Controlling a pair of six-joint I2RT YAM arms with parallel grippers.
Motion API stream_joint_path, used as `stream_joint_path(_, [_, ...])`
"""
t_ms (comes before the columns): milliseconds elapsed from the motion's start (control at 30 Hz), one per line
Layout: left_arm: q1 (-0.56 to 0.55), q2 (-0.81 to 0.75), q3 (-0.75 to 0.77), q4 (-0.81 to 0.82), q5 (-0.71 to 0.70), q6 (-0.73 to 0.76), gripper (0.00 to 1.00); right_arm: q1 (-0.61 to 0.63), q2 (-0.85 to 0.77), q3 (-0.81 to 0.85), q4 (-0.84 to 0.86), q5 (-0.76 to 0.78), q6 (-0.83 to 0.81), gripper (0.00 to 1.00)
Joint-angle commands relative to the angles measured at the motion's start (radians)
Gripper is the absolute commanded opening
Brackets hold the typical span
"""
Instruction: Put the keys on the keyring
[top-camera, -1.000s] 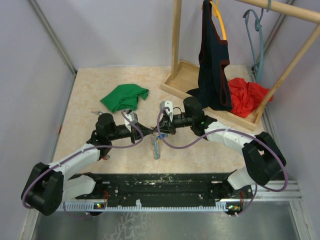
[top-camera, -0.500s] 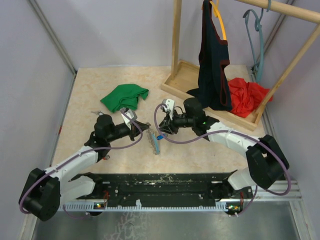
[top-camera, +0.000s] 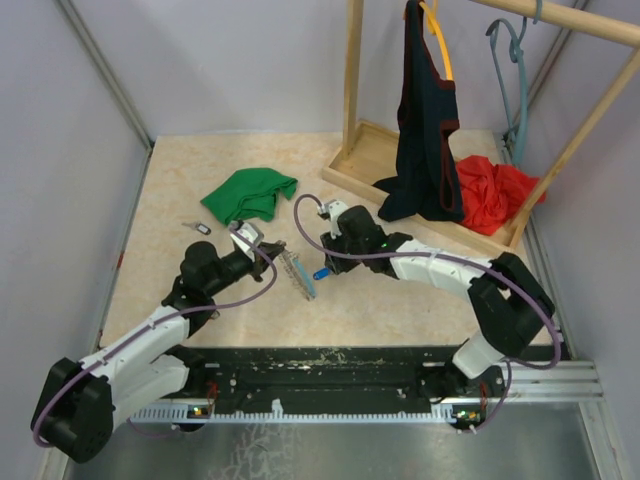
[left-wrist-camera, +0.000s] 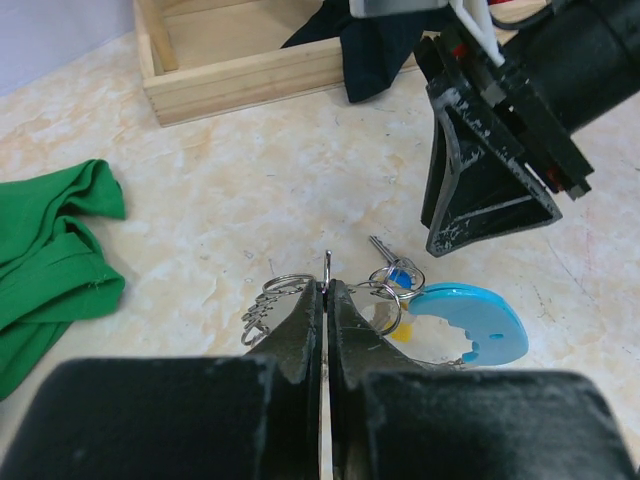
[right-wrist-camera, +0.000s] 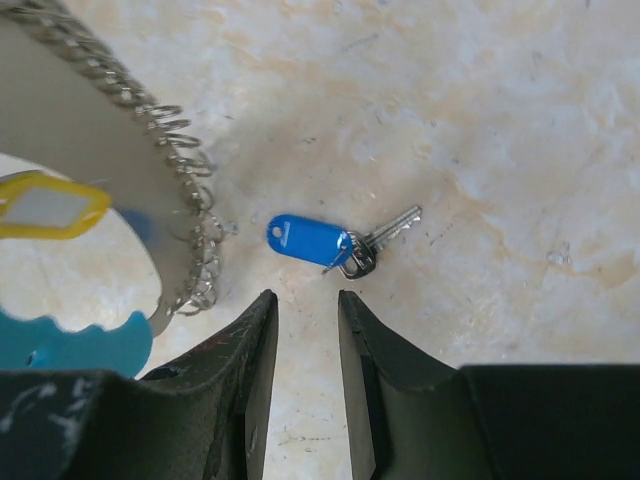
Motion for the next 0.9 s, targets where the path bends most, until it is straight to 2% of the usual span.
stream_joint_path(0, [-0.002, -0.015, -0.010, 0.047, -0.031, -0.006, 0.00, 0.051, 0.045, 0.052, -0.007, 0.236, 0.197, 0.31])
stream_joint_path(167, [-0.002, -0.016, -0.011, 0.046, -0.025, -0.003, 0.00, 0.093, 0.102, 0.021, 0.094, 0.305, 0.278, 0.30])
stream_joint_path(333, [-0.003, -0.022, -0.013, 0.047, -0.024, -0.003, 0.00, 0.118, 0.148, 0.015, 0.147, 0.356, 0.288, 0.28])
stream_joint_path(867, [-0.002, -0.016, -0.012, 0.051, -0.012, -0.004, 0.00, 0.135, 0.187, 0.011, 0.101, 0.382, 0.309, 0.20])
